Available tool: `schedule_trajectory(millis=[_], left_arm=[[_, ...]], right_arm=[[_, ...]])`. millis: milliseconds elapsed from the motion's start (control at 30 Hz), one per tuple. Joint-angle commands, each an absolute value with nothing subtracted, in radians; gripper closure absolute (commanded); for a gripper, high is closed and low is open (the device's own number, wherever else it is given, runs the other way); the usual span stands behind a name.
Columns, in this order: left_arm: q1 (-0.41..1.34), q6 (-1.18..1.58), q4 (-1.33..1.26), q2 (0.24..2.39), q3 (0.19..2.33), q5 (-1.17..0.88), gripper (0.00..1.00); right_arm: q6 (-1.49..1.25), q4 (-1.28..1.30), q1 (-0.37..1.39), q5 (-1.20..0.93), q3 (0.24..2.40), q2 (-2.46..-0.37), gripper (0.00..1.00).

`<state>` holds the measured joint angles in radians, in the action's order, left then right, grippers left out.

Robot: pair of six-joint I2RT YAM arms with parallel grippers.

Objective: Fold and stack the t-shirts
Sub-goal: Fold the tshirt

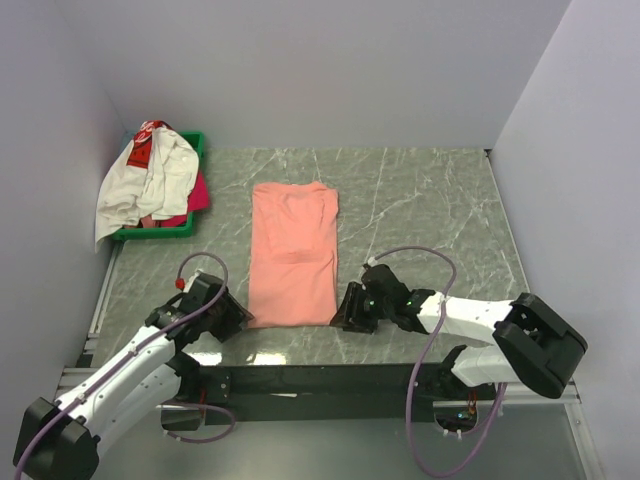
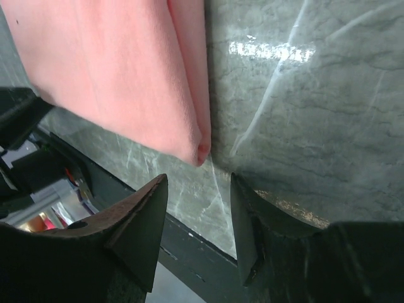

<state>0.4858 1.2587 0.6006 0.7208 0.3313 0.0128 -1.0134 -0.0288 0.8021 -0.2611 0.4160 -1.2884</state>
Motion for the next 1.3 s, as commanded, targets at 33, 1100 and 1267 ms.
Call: schedule_trajectory(millis=[33, 1100, 1267], left_arm=[[0.505, 1.327, 0.650, 0.726, 0.342, 0.061, 0.47], [0.563, 1.213, 0.419, 0.822, 0.344, -0.101, 0.99], [0.642, 1.249, 0.494, 0.750, 0.356, -0.100, 0.99]], right_arm=[[-1.081, -0.049, 0.816, -0.186, 0.402, -1.273, 0.49], [-0.917, 0.041, 0.798, -0.159, 0.488, -1.263, 1.00], [-0.903, 0.110, 0.854, -0.180, 0.430, -1.146, 1.00]])
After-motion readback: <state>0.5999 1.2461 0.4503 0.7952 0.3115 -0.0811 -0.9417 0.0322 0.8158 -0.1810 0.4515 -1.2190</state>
